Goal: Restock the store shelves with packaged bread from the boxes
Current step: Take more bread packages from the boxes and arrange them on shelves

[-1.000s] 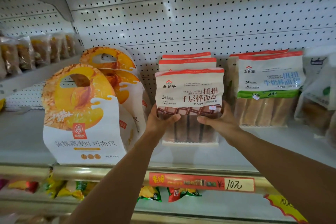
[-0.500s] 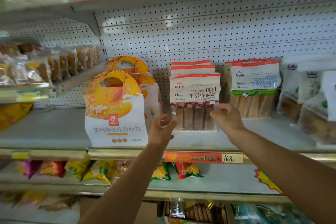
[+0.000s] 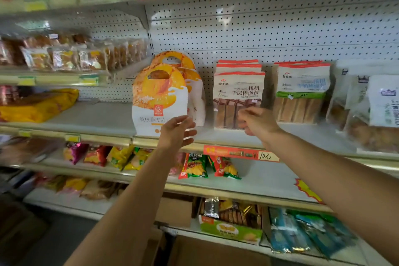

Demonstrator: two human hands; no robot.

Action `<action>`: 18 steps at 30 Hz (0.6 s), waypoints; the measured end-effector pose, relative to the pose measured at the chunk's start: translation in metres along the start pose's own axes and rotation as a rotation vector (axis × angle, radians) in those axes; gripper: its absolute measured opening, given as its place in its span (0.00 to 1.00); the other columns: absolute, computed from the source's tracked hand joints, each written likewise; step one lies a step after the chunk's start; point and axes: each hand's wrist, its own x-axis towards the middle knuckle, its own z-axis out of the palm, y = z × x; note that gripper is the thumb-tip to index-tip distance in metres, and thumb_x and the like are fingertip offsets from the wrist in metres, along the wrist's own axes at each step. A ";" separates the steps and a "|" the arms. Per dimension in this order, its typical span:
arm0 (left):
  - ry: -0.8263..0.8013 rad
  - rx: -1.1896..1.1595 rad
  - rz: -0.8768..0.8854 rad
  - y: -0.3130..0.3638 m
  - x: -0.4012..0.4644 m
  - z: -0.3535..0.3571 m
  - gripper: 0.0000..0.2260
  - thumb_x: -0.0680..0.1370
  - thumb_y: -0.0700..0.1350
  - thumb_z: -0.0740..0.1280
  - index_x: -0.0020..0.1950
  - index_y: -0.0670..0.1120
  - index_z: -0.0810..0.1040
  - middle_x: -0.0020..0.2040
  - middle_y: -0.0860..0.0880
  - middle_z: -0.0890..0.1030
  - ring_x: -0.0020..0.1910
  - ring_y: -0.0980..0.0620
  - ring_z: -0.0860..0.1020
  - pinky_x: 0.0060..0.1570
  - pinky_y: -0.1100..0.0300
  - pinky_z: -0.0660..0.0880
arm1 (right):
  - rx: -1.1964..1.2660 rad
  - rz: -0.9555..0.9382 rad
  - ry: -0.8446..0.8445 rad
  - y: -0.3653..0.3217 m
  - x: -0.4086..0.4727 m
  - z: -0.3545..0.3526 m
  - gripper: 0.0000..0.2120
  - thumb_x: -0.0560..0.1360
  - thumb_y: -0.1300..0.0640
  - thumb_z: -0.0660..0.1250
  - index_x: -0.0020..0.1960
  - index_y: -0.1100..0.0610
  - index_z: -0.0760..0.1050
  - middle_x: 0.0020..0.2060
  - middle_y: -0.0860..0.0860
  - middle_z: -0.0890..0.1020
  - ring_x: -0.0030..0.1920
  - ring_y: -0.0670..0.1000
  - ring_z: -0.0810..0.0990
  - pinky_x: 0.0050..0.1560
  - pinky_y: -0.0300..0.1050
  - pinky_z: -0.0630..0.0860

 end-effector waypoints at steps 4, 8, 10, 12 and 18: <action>0.048 -0.007 -0.028 -0.012 -0.017 -0.027 0.11 0.80 0.43 0.68 0.61 0.44 0.78 0.51 0.46 0.84 0.46 0.48 0.83 0.47 0.53 0.80 | -0.012 0.061 -0.074 0.006 -0.022 0.001 0.08 0.80 0.56 0.64 0.56 0.57 0.76 0.53 0.57 0.82 0.48 0.53 0.82 0.56 0.54 0.79; 0.116 -0.040 -0.043 -0.015 -0.003 -0.055 0.11 0.79 0.41 0.69 0.62 0.43 0.78 0.51 0.44 0.83 0.45 0.48 0.82 0.41 0.55 0.80 | -0.012 0.099 -0.111 0.004 -0.025 0.015 0.08 0.80 0.55 0.64 0.56 0.57 0.76 0.53 0.56 0.81 0.49 0.53 0.82 0.54 0.51 0.79; 0.138 -0.044 -0.038 -0.013 0.015 -0.067 0.11 0.79 0.40 0.68 0.62 0.43 0.77 0.50 0.44 0.82 0.46 0.48 0.81 0.41 0.55 0.79 | -0.023 0.104 -0.131 -0.001 -0.019 0.027 0.10 0.80 0.53 0.64 0.59 0.55 0.75 0.53 0.55 0.81 0.51 0.53 0.82 0.53 0.49 0.80; 0.146 -0.016 -0.020 -0.009 0.035 -0.076 0.13 0.79 0.40 0.68 0.64 0.43 0.76 0.49 0.46 0.81 0.47 0.49 0.79 0.43 0.55 0.78 | -0.028 0.112 -0.143 -0.006 -0.009 0.045 0.13 0.80 0.52 0.64 0.62 0.55 0.75 0.52 0.55 0.81 0.52 0.54 0.82 0.52 0.48 0.80; 0.121 0.178 0.083 -0.001 0.124 -0.132 0.24 0.79 0.42 0.69 0.73 0.44 0.67 0.66 0.47 0.72 0.62 0.47 0.73 0.64 0.52 0.70 | 0.010 0.168 -0.058 -0.006 0.039 0.123 0.22 0.80 0.49 0.64 0.71 0.55 0.67 0.65 0.52 0.75 0.52 0.52 0.80 0.49 0.49 0.80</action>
